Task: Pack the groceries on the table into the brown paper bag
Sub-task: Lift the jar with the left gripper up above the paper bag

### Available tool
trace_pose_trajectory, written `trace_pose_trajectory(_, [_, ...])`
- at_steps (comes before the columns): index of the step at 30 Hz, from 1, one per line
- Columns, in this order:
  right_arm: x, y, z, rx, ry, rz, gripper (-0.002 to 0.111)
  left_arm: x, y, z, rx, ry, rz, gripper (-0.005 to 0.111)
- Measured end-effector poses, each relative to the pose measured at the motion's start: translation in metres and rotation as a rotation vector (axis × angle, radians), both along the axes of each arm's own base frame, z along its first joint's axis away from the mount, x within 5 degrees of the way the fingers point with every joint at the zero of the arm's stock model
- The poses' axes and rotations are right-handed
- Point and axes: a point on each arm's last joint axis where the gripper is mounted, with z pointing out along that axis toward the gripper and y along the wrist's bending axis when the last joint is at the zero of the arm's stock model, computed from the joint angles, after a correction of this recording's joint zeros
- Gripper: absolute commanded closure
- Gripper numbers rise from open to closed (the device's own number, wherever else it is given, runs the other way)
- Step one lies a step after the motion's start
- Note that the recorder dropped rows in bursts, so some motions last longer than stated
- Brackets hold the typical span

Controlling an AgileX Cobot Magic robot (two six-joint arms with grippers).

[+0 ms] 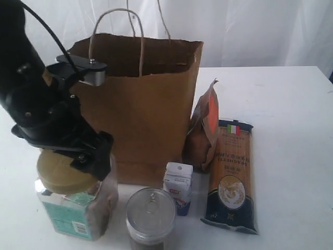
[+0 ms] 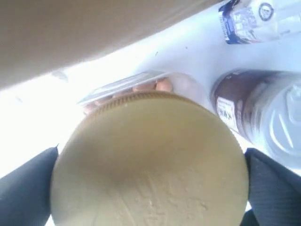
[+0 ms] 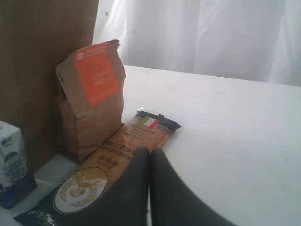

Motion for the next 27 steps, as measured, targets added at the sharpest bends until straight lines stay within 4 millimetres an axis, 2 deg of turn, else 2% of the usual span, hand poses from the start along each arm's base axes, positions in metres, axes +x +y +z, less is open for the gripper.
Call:
trace_pose_trajectory(16, [0.0, 0.0, 0.0, 0.0, 0.0, 0.0, 0.108, -0.054, 0.053, 0.068, -0.055, -0.172, 0.014, 0.107])
trace_pose_trajectory(19, [0.0, 0.0, 0.0, 0.0, 0.0, 0.0, 0.108, -0.059, 0.058, 0.096, -0.108, -0.252, 0.025, 0.107])
trace_pose_trajectory(27, [0.0, 0.0, 0.0, 0.0, 0.0, 0.0, 0.108, -0.069, 0.089, 0.195, -0.207, -0.631, 0.114, 0.107])
